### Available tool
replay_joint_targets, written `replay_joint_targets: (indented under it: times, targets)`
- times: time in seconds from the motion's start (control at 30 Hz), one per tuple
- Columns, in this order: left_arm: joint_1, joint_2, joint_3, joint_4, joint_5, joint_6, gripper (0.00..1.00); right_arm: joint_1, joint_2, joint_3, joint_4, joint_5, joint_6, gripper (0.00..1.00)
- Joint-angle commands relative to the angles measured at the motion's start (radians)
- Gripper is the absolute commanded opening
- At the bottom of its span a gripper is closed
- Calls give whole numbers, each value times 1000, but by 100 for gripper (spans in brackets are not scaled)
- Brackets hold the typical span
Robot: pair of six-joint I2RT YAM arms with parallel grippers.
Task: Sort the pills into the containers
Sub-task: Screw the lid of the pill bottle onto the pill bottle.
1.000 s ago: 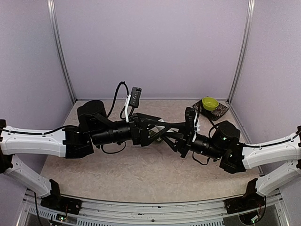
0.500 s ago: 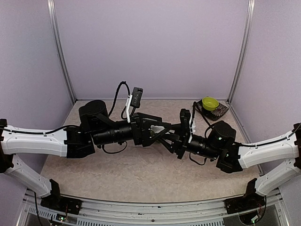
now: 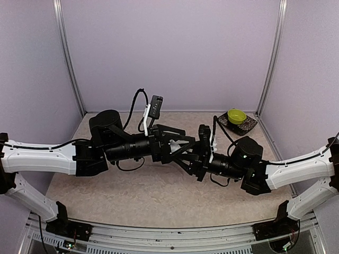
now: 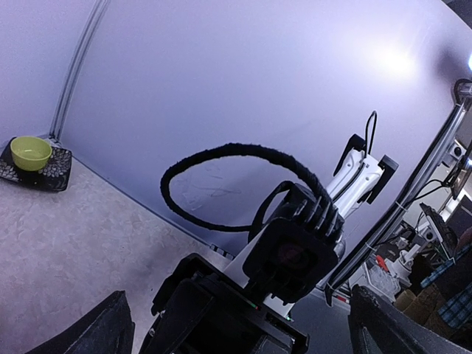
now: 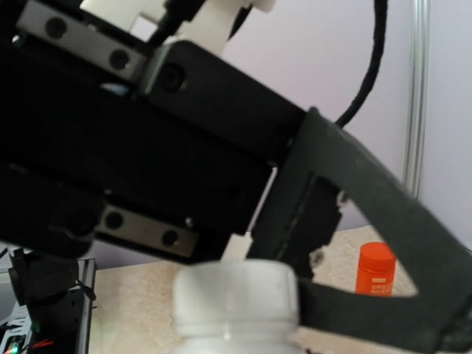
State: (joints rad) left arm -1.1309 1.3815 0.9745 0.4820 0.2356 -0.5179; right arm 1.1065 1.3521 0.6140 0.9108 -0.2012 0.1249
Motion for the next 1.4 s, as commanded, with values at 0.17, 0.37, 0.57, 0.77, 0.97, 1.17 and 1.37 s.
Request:
replay_joint_targets:
  times: [0.17,0.37,0.57,0.77,0.97,1.17,1.37]
  targets:
    - [17,-61,7,-16,-56,11,99,13,-74,14,-75,31,-28,7]
    - [34,-94,-24,-37,-71,-4,99,12,-145,1,-121,87,-75,7]
    - [33,-88,-29,-29,-43,-31,99,9,-201,-4,-158,149,-123,8]
    - [18,-72,-21,-8,-16,-51,99,6,-209,-1,-173,161,-133,8]
    - [11,-56,-11,-5,-18,-49,99,6,-185,3,-150,130,-121,7]
    - [11,-48,-11,-3,-20,-46,99,6,-172,12,-157,131,-120,8]
    - [10,-46,-12,15,-5,-49,99,6,-155,14,-158,147,-117,8]
